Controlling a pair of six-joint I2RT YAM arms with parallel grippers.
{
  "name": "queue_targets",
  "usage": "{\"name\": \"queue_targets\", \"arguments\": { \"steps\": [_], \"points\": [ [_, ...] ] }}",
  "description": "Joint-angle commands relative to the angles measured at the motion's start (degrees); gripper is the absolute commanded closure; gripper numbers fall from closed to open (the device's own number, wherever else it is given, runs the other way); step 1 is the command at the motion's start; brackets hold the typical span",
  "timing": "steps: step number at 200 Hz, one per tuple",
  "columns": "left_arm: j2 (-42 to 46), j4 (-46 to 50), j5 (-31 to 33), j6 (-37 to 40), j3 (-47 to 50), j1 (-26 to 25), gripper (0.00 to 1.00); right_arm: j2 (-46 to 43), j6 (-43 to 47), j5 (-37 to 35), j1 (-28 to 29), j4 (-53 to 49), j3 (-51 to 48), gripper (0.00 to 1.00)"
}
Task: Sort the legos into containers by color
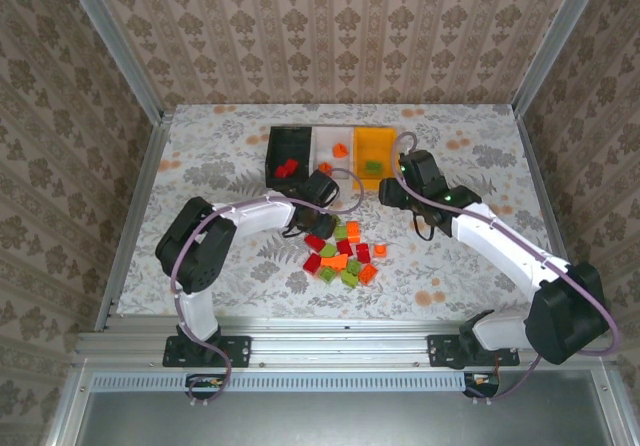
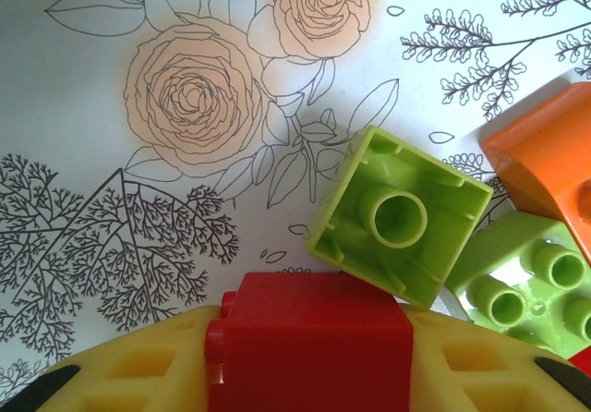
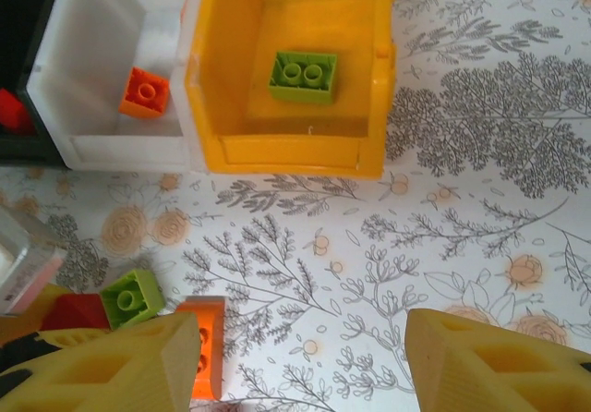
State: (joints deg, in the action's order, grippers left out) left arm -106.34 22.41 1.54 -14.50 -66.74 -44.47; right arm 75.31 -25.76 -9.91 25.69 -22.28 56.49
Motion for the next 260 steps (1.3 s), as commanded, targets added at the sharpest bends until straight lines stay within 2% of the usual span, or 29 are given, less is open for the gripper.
{"name": "queue_targets", "arguments": {
  "steps": [1, 37, 61, 80, 106, 127, 153, 160, 180, 191, 201, 216, 242, 260],
  "points": [
    [2.6, 2.3, 1.3, 0.7, -0.1, 0.5, 0.64, -2.6, -1.0, -1.6, -0.1, -1.7, -0.8, 0.39],
    [10.7, 9.0, 5.9, 1.1, -3.0, 1.6, 0.65, -3.8, -0.8, -2.6, -0.2, -1.3, -1.6, 0.39],
    [10.9, 13.2, 8.5, 0.4, -9.7, 7.8, 0.65, -2.6, -1.3, -2.1, -0.4, 0.1, -2.5, 0.39],
    [5.3, 16.6, 7.2, -0.5, -17.9, 12.8, 0.66, -1.6, -2.1, -0.7, -0.4, 1.1, -3.3, 0.39],
    [-6.3, 22.0, 8.6, 0.6, -32.0, 15.9, 0.67, -2.0, -2.8, 0.3, -0.4, 1.5, -4.8, 0.4],
    [-14.5, 27.3, 9.7, 0.0, -42.1, 17.5, 0.69, -2.4, -3.2, 2.4, -0.3, 1.5, -5.7, 0.4],
    [-19.7, 29.5, 11.3, -0.7, -48.4, 18.0, 0.66, -0.6, -1.9, 3.9, 1.3, 1.2, -5.5, 0.39],
    [-20.3, 29.8, 11.5, -0.9, -49.2, 19.6, 0.63, 0.5, -1.5, 4.0, 1.8, 1.0, -5.1, 0.39],
    [-21.3, 29.7, 10.2, -0.9, -50.6, 20.0, 0.53, 3.9, -0.3, 4.6, 3.3, 1.1, -3.6, 0.39],
    [-21.3, 29.9, 10.1, -0.8, -50.9, 19.9, 0.42, 6.9, 0.6, 4.6, 5.0, 1.5, -2.3, 0.39],
    [-20.9, 29.7, 10.0, -0.5, -50.8, 19.9, 0.37, 9.6, 1.7, 4.3, 6.8, 1.5, -0.4, 0.39],
    [-19.7, 29.9, 9.0, -0.4, -50.6, 19.9, 0.24, 13.6, 3.9, 2.4, 10.0, 1.4, 2.9, 0.38],
    [-14.7, 28.7, 7.0, -0.5, -47.7, 19.8, 0.15, 19.9, 6.6, 0.4, 13.4, 1.8, 8.5, 0.37],
    [-8.4, 26.4, 5.4, -1.2, -42.6, 19.8, 0.13, 24.0, 8.2, 1.2, 14.5, 2.3, 11.9, 0.36]
  ]
}}
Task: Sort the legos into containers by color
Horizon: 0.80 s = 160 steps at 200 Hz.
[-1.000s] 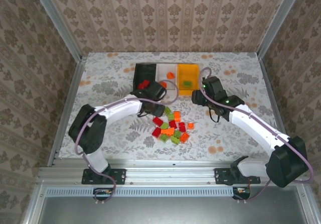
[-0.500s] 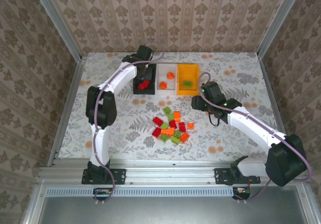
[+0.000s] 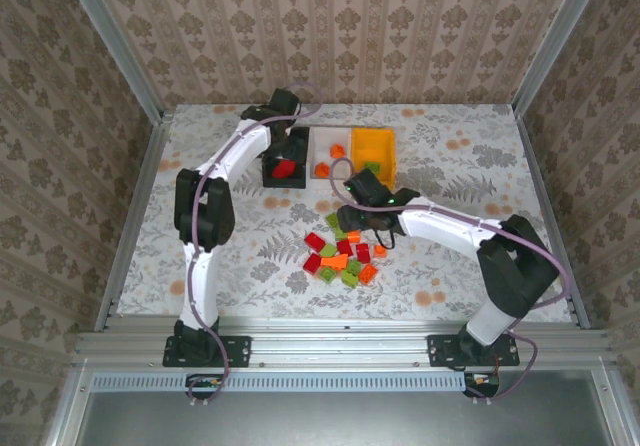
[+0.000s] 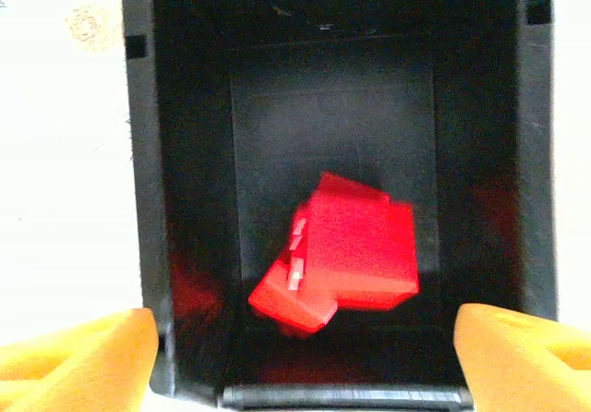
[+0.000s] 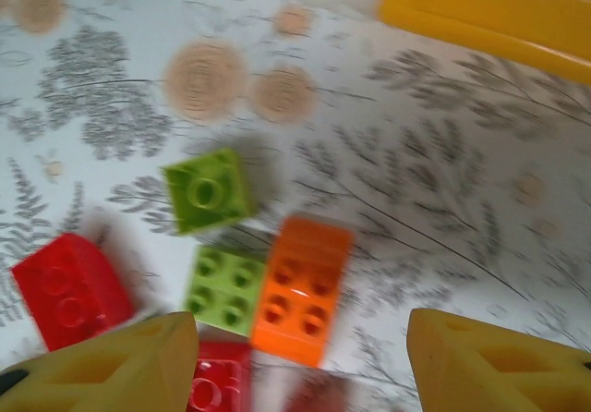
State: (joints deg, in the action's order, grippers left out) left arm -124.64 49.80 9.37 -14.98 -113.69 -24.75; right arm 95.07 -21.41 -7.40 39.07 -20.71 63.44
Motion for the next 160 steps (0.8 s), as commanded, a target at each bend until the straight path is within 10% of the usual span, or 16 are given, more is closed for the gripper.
{"name": "queue_targets", "arguments": {
  "steps": [1, 90, 160],
  "points": [
    [10.3, -1.2, -2.5, -0.8, 4.6, 0.1, 0.13, 4.5, 3.9, -1.3, 1.1, 0.7, 5.2, 0.36],
    [47.2, -21.8, -12.6, -14.0, 56.0, 1.6, 0.01, 21.3, 6.6, -2.5, 1.7, -2.8, 17.6, 0.39],
    [55.8, -20.2, -12.4, -14.3, 65.5, 2.1, 0.0, 23.4, 5.8, -2.7, 1.8, -3.6, 18.9, 0.62]
  ]
}}
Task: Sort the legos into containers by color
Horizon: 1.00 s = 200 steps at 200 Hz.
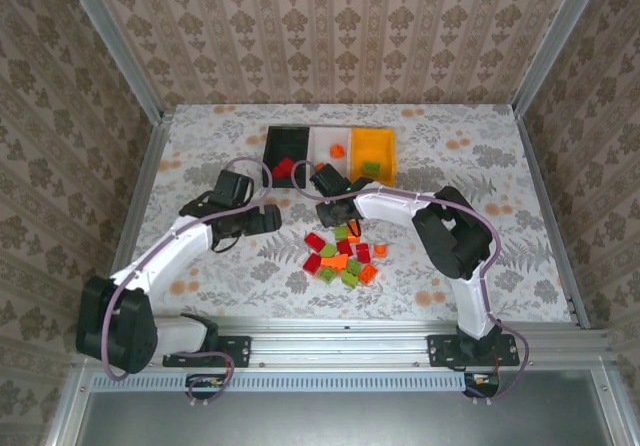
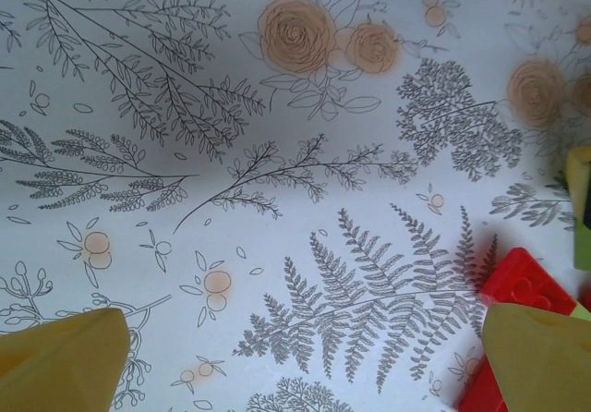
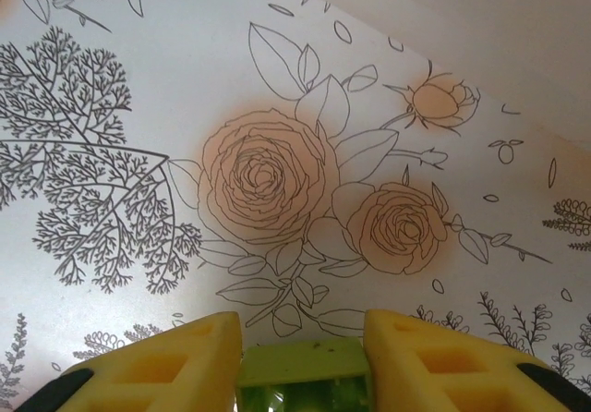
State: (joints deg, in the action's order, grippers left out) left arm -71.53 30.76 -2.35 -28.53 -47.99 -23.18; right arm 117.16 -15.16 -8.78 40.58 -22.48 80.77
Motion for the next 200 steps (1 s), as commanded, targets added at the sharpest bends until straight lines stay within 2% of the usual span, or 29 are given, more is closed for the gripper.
{"name": "queue_targets", "arguments": {
  "steps": [1, 17, 38, 55, 82, 103, 137, 160, 200],
  "points": [
    [2.7, -1.2, -0.6, -0.8, -0.2, 0.5, 0.0, 1.3, -0.5, -1.4, 0.3, -1.8, 1.5, 0.62],
    [3.1, -1.2, -1.0, -0.6, -0.8, 0.6, 0.0, 0.7, -1.0, -1.5, 0.3, -1.3, 0.8, 0.62],
    [3.1, -1.4, -1.6, -0.6, -1.2, 0.6, 0.0, 0.5, -0.9, -1.9, 0.4, -1.6, 0.5, 0.49],
    [3.1, -1.6, -1.9, -0.8, -1.1, 0.6, 0.0, 0.4, -0.7, -2.9, 0.4, -1.8, 0.1, 0.45],
    [3.2, -2.1, -2.3, -1.2, -0.3, 0.6, 0.0, 0.8, -0.5, -2.8, 0.4, -1.7, -0.5, 0.47],
    [3.2, -2.2, -2.3, -1.3, -0.1, 0.6, 0.0, 1.1, -1.0, -3.1, 0.5, -1.4, -0.8, 0.54],
    [3.2, -2.2, -2.3, -1.2, -0.2, 0.6, 0.0, 1.2, -0.8, -3.5, 0.5, -1.8, -1.1, 0.55],
    [3.2, -2.3, -2.5, -1.3, -0.2, 0.6, 0.0, 1.3, -0.9, -4.1, 0.5, -2.1, -1.7, 0.5],
    [3.3, -2.4, -2.3, -1.2, 0.3, 0.6, 0.0, 0.8, -1.5, -3.8, 0.5, -1.4, -2.8, 0.52]
  ]
}}
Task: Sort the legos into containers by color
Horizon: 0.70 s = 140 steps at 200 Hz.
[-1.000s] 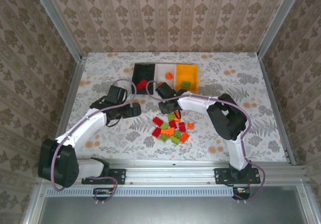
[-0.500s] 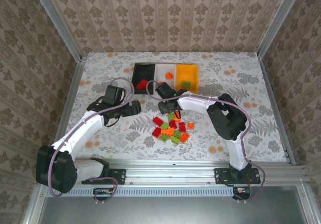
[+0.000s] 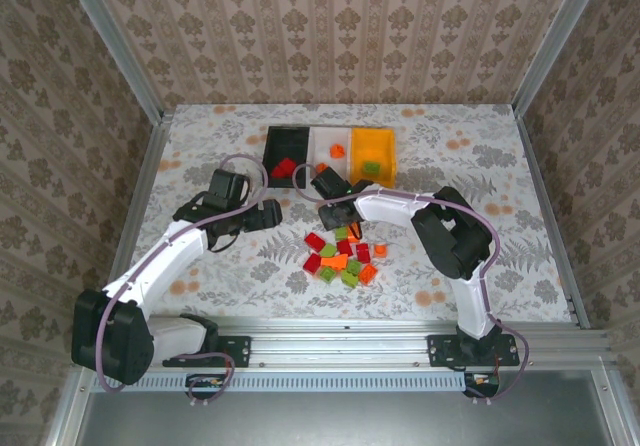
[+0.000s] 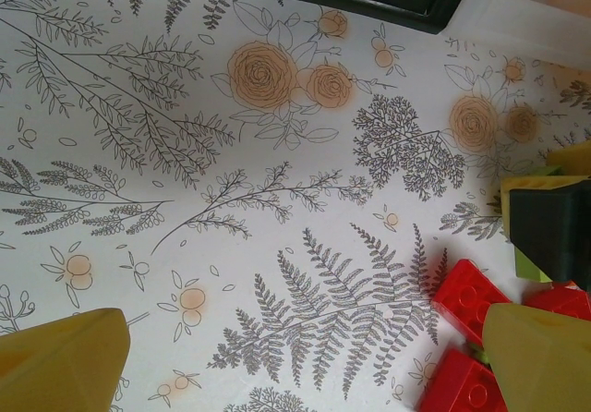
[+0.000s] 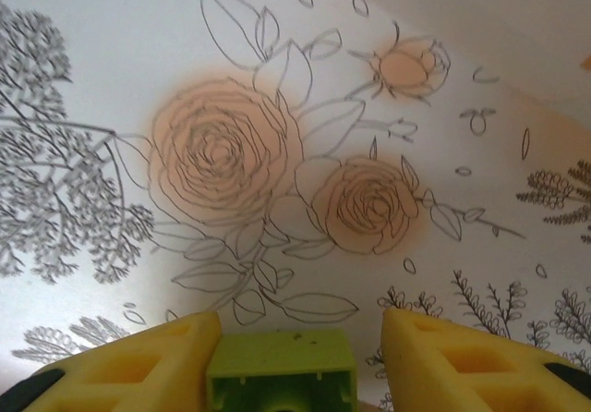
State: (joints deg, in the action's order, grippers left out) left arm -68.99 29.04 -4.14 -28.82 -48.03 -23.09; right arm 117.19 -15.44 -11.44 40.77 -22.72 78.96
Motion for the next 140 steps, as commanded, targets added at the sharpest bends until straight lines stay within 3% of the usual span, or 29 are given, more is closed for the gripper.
{"name": "queue_targets", "arguments": {
  "steps": [1, 31, 64, 105, 140],
  "points": [
    [0.8, -0.7, -0.5, -0.9, 0.3, 0.5, 0.0, 0.8, -1.2, -1.1, 0.3, -1.2, -0.9, 0.53],
    [0.8, -0.4, -0.4, -0.8, 0.0, 0.5, 0.0, -0.2, -1.3, -1.6, 0.3, -1.0, -0.6, 0.65],
    [1.2, -0.2, -0.7, -0.9, -0.6, 0.5, 0.0, -6.3, 0.7, -5.9, -0.3, -2.5, 2.0, 0.68],
    [0.1, -6.5, -6.5, -5.0, 2.7, -0.4, 0.0, -8.2, 1.6, -6.1, -9.7, -4.8, 7.4, 0.68],
    [-4.3, -8.6, -6.1, -6.7, 3.7, -6.7, 0.0, -1.3, 3.1, -3.9, -15.6, -7.6, 15.6, 0.68]
  ]
}}
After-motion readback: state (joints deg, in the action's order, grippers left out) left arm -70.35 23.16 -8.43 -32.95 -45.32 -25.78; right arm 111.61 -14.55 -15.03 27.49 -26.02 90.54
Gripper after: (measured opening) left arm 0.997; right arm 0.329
